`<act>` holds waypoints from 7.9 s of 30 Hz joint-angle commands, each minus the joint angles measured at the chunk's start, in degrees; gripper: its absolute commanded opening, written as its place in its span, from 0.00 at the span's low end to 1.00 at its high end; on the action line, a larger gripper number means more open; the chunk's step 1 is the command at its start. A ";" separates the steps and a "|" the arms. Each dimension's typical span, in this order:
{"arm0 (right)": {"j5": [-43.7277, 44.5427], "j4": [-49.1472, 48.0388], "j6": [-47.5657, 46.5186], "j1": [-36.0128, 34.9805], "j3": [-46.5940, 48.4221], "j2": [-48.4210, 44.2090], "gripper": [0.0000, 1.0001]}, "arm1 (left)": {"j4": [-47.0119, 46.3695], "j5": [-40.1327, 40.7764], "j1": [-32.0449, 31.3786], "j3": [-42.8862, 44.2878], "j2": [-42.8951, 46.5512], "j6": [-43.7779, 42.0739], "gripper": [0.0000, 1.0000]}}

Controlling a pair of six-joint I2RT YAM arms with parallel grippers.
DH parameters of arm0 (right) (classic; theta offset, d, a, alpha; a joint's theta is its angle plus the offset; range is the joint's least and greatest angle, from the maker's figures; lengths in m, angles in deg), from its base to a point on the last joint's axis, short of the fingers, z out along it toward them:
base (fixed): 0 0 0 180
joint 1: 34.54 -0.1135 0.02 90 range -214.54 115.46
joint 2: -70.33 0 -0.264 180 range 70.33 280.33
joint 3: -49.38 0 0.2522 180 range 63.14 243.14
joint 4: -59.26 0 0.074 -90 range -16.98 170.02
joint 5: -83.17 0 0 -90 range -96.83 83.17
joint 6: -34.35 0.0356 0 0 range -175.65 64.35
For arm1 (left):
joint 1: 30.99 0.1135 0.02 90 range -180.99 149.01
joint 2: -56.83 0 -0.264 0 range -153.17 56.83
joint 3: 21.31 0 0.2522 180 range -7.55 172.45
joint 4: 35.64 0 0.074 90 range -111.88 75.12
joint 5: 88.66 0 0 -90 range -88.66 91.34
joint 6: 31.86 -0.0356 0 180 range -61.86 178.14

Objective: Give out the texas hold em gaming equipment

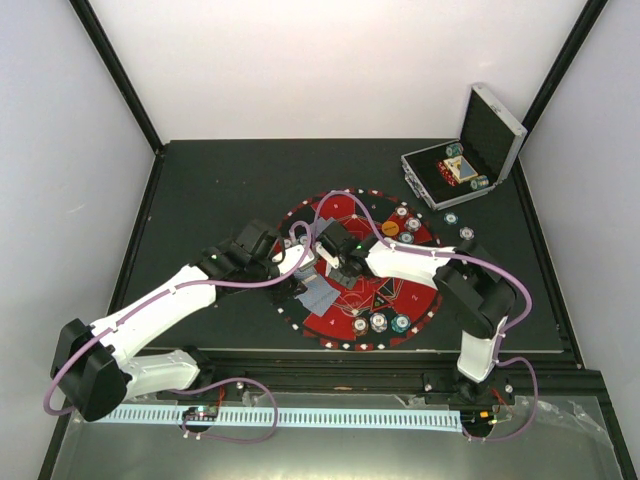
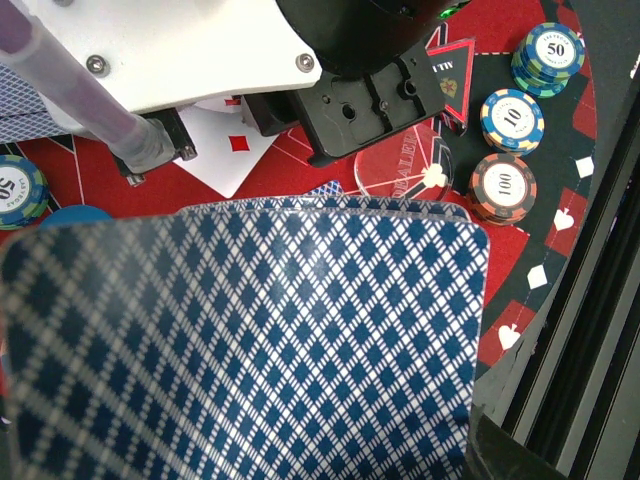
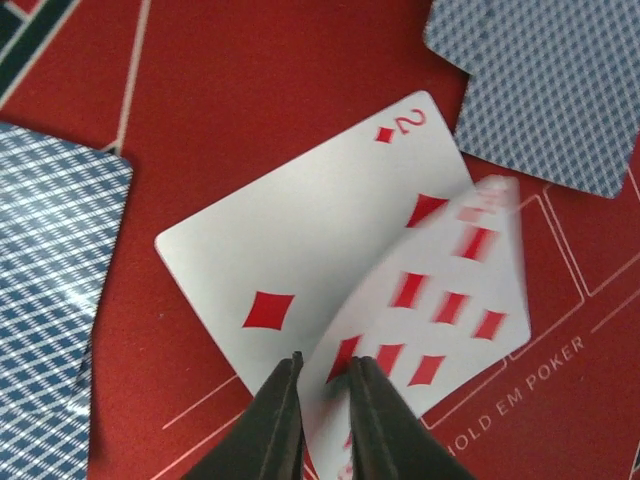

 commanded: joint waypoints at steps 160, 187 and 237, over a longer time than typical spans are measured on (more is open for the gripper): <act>-44.53 -17.16 15.08 9.46 -14.41 -23.01 0.44 | -1.41 -8.08 -4.08 1.32 0.48 -0.70 0.39; -56.46 -15.95 15.99 9.86 -15.61 -26.84 0.08 | -1.49 -6.23 -4.08 1.15 0.21 -0.23 0.39; 21.93 -4.73 -1.06 7.36 -0.54 -7.88 0.01 | -1.32 -1.91 -0.05 0.89 0.69 0.21 0.38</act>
